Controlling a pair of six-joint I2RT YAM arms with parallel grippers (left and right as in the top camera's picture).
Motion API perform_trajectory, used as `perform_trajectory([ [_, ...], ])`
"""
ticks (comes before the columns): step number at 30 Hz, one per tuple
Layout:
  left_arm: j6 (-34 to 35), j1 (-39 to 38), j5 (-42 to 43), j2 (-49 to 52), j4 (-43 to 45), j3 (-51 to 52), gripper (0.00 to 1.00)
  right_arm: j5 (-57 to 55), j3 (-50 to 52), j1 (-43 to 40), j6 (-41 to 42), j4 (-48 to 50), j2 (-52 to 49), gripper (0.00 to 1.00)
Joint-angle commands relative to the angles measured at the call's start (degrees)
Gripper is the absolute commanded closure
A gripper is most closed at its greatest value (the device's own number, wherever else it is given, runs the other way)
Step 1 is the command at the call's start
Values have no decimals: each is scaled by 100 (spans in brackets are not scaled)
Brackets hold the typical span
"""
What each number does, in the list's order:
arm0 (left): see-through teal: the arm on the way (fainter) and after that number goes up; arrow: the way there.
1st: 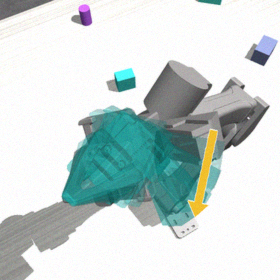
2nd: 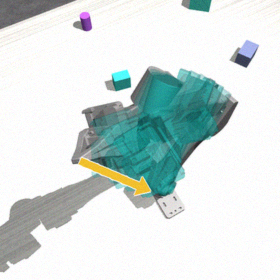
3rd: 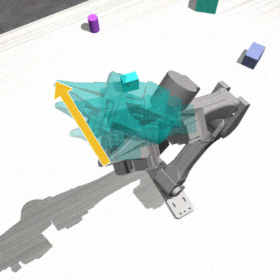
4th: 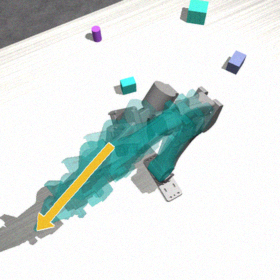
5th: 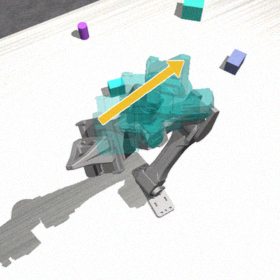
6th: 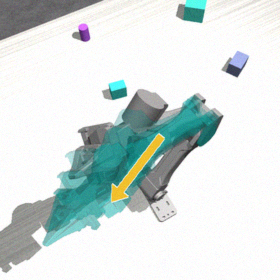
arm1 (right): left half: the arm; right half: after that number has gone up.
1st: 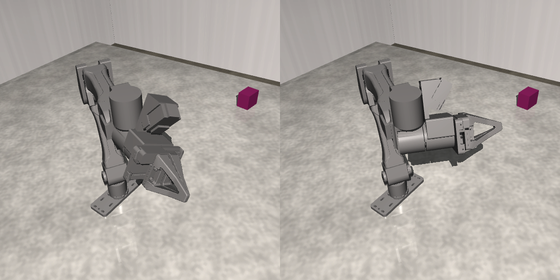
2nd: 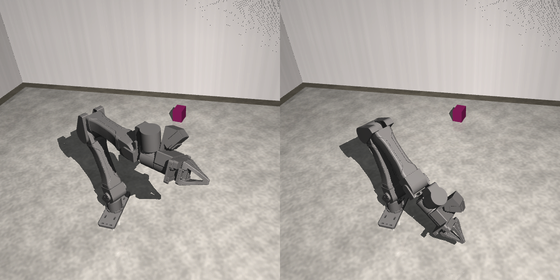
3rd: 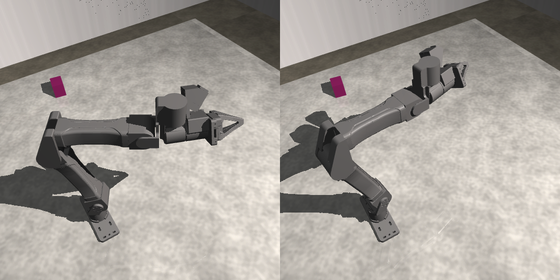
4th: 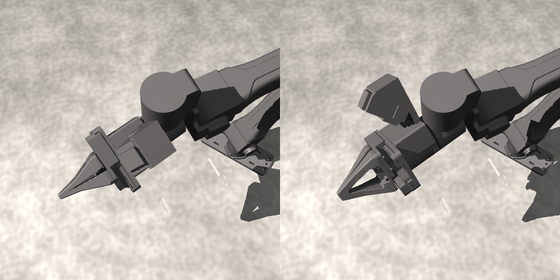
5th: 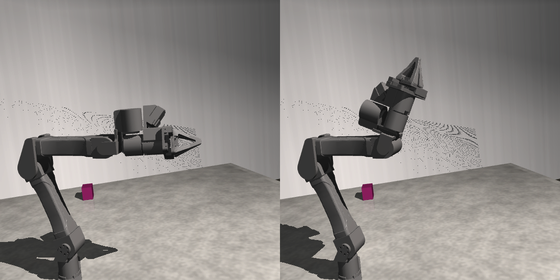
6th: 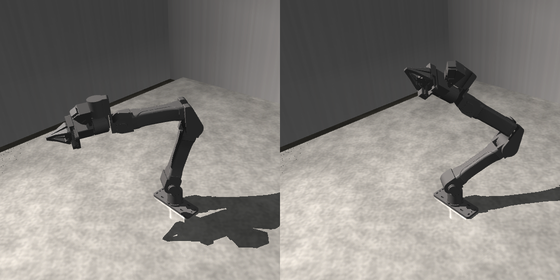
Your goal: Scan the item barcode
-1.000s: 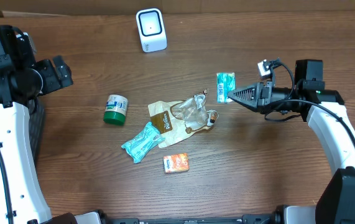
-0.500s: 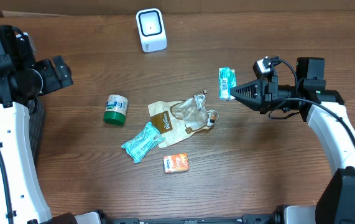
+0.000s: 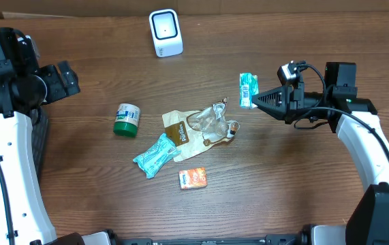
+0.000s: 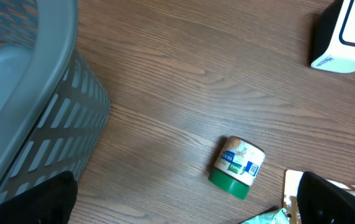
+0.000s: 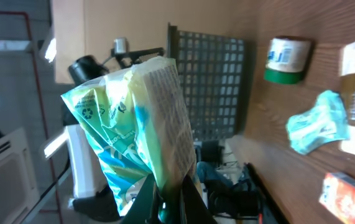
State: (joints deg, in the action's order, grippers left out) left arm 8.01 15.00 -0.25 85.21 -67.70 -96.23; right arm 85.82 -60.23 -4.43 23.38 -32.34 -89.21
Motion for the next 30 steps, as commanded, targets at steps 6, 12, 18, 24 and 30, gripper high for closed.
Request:
perform_trajectory([
  [6, -28, 7, -31, -90, 17, 11, 0, -2761, -120, 1027, -129, -424, 48, 96],
  [12, -28, 7, -31, -90, 20, 11, 0, -4924, -1290, 1749, -142, -1449, -52, 96],
  [18, -28, 7, -31, -90, 20, 11, 0, -7136, -4271, 2310, -516, -3029, -1215, 96],
  [24, -28, 7, -31, -90, 20, 11, 0, -8697, -7055, 2780, -1252, -3088, -3056, 96],
  [30, -28, 7, -31, -90, 20, 11, 1, -11180, -7447, 3329, -2588, -1440, -4050, 96],
])
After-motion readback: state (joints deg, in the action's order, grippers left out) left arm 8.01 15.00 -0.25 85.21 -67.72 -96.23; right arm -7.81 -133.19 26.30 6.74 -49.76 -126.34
